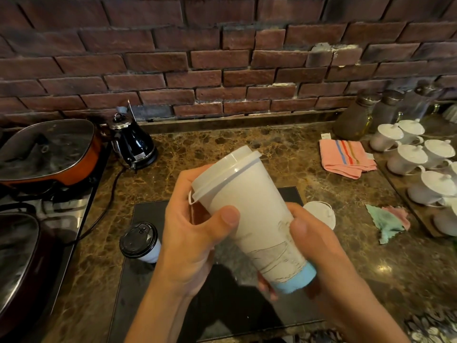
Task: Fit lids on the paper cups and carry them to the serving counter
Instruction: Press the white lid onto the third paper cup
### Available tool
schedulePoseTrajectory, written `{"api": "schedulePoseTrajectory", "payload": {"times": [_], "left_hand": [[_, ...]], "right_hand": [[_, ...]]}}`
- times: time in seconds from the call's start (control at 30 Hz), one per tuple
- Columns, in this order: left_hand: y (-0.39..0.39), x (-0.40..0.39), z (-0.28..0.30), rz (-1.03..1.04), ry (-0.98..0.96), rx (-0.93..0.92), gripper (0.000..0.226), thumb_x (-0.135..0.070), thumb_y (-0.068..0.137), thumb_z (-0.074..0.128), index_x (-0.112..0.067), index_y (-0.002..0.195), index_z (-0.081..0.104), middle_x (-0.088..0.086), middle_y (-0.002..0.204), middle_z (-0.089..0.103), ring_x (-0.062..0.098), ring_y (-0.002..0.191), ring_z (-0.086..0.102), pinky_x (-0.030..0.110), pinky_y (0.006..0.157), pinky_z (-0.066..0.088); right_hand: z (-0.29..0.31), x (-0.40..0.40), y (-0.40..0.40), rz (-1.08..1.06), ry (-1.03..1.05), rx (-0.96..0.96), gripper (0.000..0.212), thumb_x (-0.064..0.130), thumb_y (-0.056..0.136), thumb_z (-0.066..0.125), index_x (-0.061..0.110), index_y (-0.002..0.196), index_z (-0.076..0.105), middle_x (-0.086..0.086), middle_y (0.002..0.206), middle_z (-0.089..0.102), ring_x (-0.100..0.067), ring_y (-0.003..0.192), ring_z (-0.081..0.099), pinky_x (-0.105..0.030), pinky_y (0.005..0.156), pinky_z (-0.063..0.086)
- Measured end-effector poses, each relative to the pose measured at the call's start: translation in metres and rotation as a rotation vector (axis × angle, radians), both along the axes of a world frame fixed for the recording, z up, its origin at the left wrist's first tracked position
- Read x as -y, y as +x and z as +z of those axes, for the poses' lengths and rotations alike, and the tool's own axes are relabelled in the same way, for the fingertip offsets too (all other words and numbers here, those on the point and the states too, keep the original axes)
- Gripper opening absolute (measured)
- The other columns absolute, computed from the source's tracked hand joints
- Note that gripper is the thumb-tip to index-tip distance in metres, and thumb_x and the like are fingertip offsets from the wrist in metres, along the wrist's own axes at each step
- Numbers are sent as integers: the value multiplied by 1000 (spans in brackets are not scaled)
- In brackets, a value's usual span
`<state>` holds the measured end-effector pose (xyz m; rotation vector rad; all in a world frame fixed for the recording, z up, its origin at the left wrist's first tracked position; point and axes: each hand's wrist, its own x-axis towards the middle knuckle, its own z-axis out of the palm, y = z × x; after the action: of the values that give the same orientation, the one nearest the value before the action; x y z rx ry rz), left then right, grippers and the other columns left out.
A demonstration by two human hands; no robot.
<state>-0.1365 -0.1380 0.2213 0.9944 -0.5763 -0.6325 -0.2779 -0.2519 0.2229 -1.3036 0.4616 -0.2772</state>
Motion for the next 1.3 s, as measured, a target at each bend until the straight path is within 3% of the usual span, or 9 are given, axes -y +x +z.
{"api": "schedulePoseTrajectory", "payload": {"times": [0.1,0.2,0.4,0.5,0.83,0.9,1.07,1.17,1.3], "left_hand": [[-1,-2,-2,-14,3,-2,61,-44,60,94,-33,114,66,-1,110,73,24,102,72,36,74,61],[-1,-3,-4,-9,25,-12,60,-45,58,94,-35,110,67,-1,109,74,24,101,73,36,72,61],[-3,-2,-7,68,83,38,60,-46,57,94,-34,110,68,2,107,73,26,99,73,35,70,61],[-3,-2,-6,52,95,76,59,-45,61,93,-32,112,68,3,107,73,25,98,73,34,70,61],[5,-6,-6,-119,48,64,60,-39,60,95,-27,112,69,7,113,72,32,108,69,41,79,61],[5,-4,-7,-88,55,64,58,-37,61,95,-27,112,70,7,114,72,30,108,69,39,78,61],[6,-1,-13,26,95,157,56,-27,64,92,-28,115,68,3,115,72,30,108,68,47,80,61],[3,-1,-14,9,40,126,64,-44,63,92,-30,120,66,2,118,71,29,110,68,45,81,62],[2,0,-16,-43,18,104,65,-49,63,91,-36,120,65,-3,117,70,23,108,69,34,76,61]], "right_hand": [[-5,3,-5,213,508,84,64,63,82,69,10,117,66,-19,91,75,-25,63,71,-29,51,59],[-11,4,-7,254,593,85,60,60,83,69,17,123,67,-25,108,71,-27,66,70,-30,53,59],[-13,-7,-5,-120,-259,-46,48,63,74,66,51,119,58,17,115,70,-7,102,70,-23,68,62],[-12,-9,-6,-153,-360,18,54,57,73,71,47,124,56,17,118,68,-5,106,68,-15,71,57],[-27,4,-11,360,851,157,67,59,93,55,12,141,54,-28,117,64,-27,69,70,-31,57,59],[-30,3,-5,278,761,69,67,60,91,55,13,138,57,-28,114,67,-28,70,70,-33,59,59],[-27,2,-3,-104,-412,7,67,72,74,67,41,131,52,15,123,68,-5,106,68,-16,76,55],[-29,2,-3,-55,-329,105,66,72,73,69,39,129,56,12,124,68,-9,110,68,-19,80,56],[-35,8,-2,240,215,202,62,57,93,59,17,139,53,-15,124,69,-35,92,73,-47,77,61]]}}
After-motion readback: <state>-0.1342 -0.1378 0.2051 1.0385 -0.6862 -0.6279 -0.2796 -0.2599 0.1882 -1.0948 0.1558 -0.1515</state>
